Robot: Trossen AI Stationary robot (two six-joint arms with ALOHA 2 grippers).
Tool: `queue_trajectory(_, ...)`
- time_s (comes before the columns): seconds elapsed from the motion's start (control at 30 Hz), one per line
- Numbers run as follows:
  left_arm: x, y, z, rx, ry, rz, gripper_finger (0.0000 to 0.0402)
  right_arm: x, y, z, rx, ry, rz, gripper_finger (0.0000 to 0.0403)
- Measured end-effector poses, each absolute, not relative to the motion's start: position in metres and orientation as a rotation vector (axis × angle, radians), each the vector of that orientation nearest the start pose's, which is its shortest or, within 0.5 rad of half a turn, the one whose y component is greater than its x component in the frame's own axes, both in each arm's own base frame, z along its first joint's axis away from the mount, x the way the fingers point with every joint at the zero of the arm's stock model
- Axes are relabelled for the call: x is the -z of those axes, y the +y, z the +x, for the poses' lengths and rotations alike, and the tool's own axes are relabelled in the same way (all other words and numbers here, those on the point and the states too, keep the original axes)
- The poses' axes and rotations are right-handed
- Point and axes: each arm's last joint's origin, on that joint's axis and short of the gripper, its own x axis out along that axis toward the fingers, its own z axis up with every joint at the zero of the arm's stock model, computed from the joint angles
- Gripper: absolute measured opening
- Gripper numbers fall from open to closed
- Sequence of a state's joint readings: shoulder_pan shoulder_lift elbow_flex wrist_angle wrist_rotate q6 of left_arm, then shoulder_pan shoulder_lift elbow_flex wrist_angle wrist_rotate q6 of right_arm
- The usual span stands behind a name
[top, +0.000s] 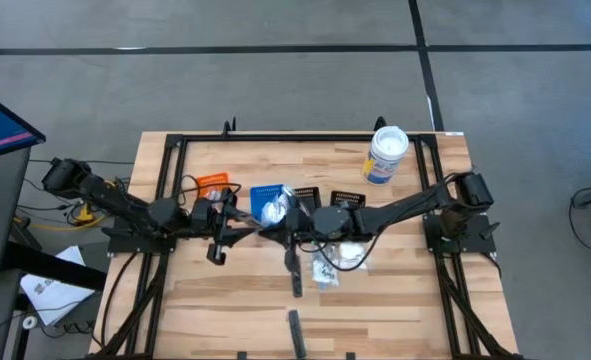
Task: Pick & Place Travel size toiletries
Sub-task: Put the black comb into the right black bin
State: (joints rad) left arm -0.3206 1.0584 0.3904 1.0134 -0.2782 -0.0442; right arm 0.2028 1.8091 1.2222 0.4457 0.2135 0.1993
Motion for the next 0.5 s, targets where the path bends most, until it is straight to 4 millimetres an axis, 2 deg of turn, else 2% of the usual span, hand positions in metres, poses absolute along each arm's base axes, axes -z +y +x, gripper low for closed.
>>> queue_trajectory(0.2, -0.262, -0.062, 0.200, 0.071, -0.329, -0.155, 0.0091, -0.263, 0.083, 0.409, 0.024, 0.127, 0.146, 0.0004)
queue_trajectory(0.5, -0.262, -0.064, 0.200, 0.121, -0.326, -0.158, 0.0087, -0.268, 0.094, 0.405, 0.058, 0.105, 0.116, 0.0005)
